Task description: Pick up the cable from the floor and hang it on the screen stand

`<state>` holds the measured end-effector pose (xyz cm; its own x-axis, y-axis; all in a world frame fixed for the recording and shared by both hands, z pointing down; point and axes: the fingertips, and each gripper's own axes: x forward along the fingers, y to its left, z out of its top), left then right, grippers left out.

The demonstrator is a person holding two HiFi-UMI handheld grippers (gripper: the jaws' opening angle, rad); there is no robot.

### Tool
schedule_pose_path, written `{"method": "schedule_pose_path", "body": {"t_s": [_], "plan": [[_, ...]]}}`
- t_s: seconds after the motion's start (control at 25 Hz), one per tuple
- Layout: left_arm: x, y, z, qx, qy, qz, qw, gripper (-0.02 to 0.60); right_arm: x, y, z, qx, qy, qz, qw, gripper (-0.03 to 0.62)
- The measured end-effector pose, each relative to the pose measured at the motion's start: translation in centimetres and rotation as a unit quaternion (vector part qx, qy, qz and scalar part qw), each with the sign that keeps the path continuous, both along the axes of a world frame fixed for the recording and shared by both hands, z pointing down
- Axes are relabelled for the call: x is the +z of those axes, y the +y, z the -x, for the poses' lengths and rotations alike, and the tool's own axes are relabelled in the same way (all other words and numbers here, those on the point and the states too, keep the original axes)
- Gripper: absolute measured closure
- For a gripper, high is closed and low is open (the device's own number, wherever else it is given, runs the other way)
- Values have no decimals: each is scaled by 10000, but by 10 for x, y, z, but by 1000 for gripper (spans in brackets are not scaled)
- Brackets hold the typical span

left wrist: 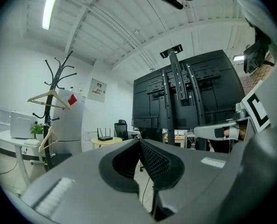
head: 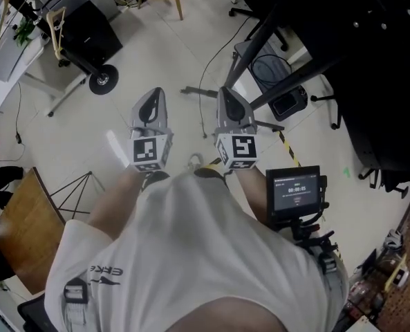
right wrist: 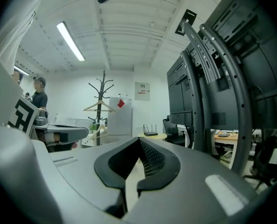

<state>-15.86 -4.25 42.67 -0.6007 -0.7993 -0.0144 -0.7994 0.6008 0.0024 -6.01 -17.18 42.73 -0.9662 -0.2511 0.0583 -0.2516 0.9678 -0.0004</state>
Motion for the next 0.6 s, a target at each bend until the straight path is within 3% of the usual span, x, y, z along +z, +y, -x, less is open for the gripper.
{"method": "schedule_pose_path", "body": {"t_s": [0.2,0.36,0.6], "plan": [[7,-14,14,37,36,112,9999,580,12,-15,7,103,109,106,9998,580],[32,-50,45,135,218,257,9993,580,38,-48,34,230,324,206,9990,580],[73,-61,67,305,572,495,9967,580,72,-59,52,416,689,324,9962,580]]}}
